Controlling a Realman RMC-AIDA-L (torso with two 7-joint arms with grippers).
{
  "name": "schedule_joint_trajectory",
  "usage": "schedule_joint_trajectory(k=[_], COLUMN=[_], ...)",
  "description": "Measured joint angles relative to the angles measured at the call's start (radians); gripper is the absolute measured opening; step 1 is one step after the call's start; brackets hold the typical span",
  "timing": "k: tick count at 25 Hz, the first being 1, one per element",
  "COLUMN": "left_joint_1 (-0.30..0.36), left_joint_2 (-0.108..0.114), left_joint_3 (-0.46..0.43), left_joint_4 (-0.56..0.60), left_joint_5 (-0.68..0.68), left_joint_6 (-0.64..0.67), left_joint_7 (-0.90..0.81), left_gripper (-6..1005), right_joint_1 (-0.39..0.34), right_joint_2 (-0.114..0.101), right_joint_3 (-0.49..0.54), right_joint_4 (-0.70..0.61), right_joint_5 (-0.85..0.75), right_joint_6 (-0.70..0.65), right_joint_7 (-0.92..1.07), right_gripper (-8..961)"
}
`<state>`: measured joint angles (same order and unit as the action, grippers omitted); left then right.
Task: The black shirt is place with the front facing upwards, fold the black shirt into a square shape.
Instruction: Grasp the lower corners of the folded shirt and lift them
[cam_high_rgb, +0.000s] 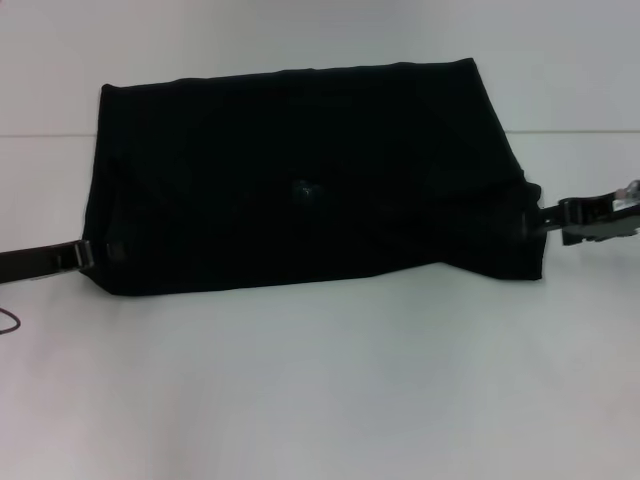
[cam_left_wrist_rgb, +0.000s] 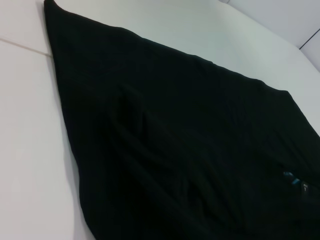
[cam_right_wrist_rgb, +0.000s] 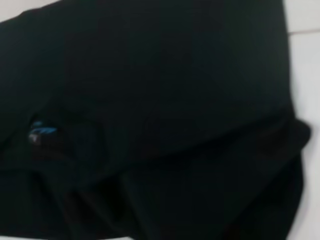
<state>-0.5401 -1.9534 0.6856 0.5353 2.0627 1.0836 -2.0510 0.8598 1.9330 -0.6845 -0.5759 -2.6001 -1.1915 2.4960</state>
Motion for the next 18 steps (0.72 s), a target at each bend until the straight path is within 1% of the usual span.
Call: schedule_joint_trajectory(k=[9, 14, 18], left_joint_1=[-0.003, -0.002, 0.0], left_joint_2=[-0.001, -0.001, -0.001], left_joint_3=[-0.001, -0.001, -0.003], left_joint_4=[0.0, 0.0, 0.0], left_joint_5=[-0.001, -0.001, -0.001], left_joint_6=[0.0, 0.0, 0.0], left_joint_7=[0.0, 0.005, 0.007], left_gripper=[50, 53, 55], right_joint_1=[0.017, 0.019, 0.022], right_joint_2=[0.041, 0.048, 0.059], right_joint_3=[-0.033, -0.051, -0.052], right_joint_4=[0.004, 0.001, 0.001], right_joint_5=[-0.002, -0.001, -0.003], right_joint_6=[-0.007, 0.001, 0.005], right_joint_7=[-0.029, -0.041, -0.068], right_gripper=[857, 840, 826])
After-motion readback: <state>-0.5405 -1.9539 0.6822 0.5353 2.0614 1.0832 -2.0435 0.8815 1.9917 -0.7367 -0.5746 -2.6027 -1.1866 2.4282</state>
